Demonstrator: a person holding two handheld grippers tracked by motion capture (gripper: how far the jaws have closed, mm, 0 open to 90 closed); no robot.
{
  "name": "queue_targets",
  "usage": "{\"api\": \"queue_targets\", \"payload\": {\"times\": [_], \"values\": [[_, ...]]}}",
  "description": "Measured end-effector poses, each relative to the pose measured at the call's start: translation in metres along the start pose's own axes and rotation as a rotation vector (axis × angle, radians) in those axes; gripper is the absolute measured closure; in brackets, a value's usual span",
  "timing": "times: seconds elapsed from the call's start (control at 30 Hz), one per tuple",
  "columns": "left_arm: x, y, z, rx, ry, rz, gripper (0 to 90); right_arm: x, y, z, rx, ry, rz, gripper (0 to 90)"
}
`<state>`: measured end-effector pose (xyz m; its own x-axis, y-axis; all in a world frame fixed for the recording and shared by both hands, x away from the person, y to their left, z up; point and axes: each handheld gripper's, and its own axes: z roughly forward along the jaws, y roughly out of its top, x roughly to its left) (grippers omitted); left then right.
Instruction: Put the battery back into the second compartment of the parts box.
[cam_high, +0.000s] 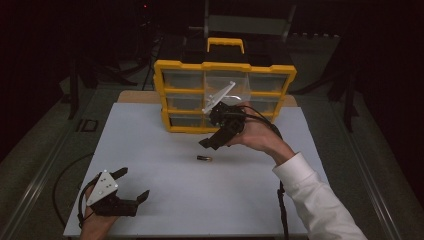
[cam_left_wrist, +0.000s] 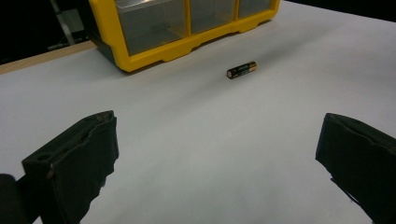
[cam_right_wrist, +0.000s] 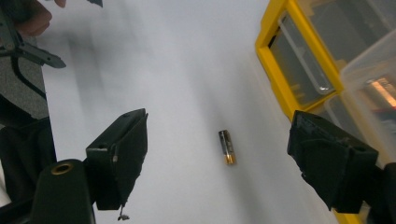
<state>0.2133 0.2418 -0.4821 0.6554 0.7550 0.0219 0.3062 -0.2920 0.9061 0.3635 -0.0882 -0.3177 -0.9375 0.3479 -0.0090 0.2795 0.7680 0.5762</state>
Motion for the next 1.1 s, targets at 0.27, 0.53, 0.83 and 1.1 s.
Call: {"api": "queue_targets", "payload": {"times": [0.27, 0.53, 0.83, 1.1], "values": [[0.0, 0.0, -0.001, 0.002, 0.0, 0.0, 0.2, 0.005, -0.015, 0.025, 0.024, 0.015, -0.011, 19.0], [0.0, 0.0, 0.0, 0.002, -0.001, 0.002, 0.2, 0.009, -0.027, 0.049, 0.04, 0.024, -0.021, 19.0], [0.0, 0.0, -0.001, -0.002, -0.001, 0.0, 0.2, 0.008, -0.042, 0.086, 0.07, 0.02, -0.022, 19.0], [0.0, 0.0, -0.001, -0.005, 0.0, 0.0, 0.2, 0.002, -0.049, 0.109, 0.096, 0.0, -0.011, 19.7]]}}
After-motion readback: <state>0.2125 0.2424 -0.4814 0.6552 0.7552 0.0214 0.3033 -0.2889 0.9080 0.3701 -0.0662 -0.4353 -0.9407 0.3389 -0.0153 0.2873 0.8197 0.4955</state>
